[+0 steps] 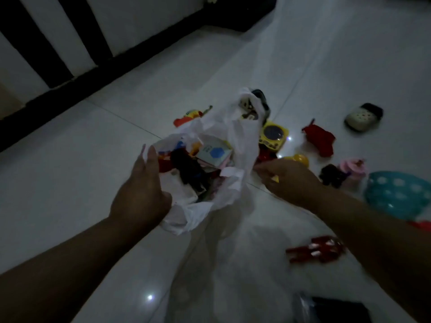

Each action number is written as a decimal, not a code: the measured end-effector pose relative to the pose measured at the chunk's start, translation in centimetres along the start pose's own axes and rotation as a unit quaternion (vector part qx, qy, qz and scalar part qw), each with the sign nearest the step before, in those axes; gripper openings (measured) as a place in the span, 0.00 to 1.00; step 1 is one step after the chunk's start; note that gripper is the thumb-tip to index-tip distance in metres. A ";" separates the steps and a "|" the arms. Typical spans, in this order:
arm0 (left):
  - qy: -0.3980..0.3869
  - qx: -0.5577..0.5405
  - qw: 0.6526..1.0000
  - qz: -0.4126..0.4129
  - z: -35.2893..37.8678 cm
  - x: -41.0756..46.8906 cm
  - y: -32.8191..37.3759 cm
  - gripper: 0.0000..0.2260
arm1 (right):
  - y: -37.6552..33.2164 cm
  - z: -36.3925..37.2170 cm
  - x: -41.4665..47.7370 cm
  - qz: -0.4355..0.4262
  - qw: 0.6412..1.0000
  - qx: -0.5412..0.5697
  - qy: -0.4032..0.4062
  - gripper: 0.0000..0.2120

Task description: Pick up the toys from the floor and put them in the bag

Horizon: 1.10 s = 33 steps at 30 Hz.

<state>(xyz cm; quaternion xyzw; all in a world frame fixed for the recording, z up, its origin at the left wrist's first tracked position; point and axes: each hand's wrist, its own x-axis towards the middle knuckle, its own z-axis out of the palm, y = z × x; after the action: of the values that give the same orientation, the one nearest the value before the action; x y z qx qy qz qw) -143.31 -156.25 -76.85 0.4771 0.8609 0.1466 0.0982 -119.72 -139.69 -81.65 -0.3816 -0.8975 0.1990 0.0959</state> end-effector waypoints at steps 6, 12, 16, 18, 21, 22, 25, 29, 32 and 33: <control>-0.014 0.004 1.000 0.003 0.5 0.1 0.2 0.41 | 7.3 4.6 -10.1 0.140 0.913 -0.145 -0.353 0.41; -0.018 0.002 1.000 -0.007 0.3 0.4 0.4 0.42 | 8.7 7.6 -11.7 0.168 0.914 -0.201 -0.310 0.28; -0.016 0.001 1.000 -0.004 0.4 0.5 0.4 0.42 | 9.0 8.0 -11.2 0.169 0.918 -0.214 -0.288 0.19; -0.014 -0.005 1.000 -0.006 0.5 0.6 0.2 0.42 | 8.5 7.5 -10.4 0.175 0.931 -0.192 -0.255 0.20; -0.011 -0.012 1.000 -0.010 0.6 0.6 0.0 0.42 | 7.0 6.2 -7.4 0.157 0.966 -0.149 -0.139 0.22; -0.014 -0.012 1.000 -0.012 0.7 0.6 0.0 0.42 | 6.4 5.6 -5.9 0.148 0.972 -0.150 -0.108 0.21; -0.020 -0.012 1.000 -0.020 0.8 0.5 -0.2 0.42 | 5.8 5.1 -1.3 0.113 0.977 -0.167 -0.068 0.20; -0.014 -0.012 0.999 -0.026 0.8 1.0 -0.7 0.42 | 5.3 4.6 2.5 0.127 0.965 -0.195 -0.124 0.23; -0.013 -0.019 0.999 -0.033 0.8 1.4 -1.2 0.43 | 2.6 3.8 3.2 0.100 0.967 -0.138 -0.190 0.22; -0.012 -0.020 0.999 -0.032 0.8 1.6 -1.4 0.43 | 3.0 4.2 3.2 0.079 0.962 -0.155 -0.211 0.21</control>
<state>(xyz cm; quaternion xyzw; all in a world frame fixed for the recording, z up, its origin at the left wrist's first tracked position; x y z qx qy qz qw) -144.97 -155.45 -78.11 0.4486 0.8716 0.1547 0.1226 -121.40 -136.70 -86.67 -0.4112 -0.8841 0.1402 -0.1718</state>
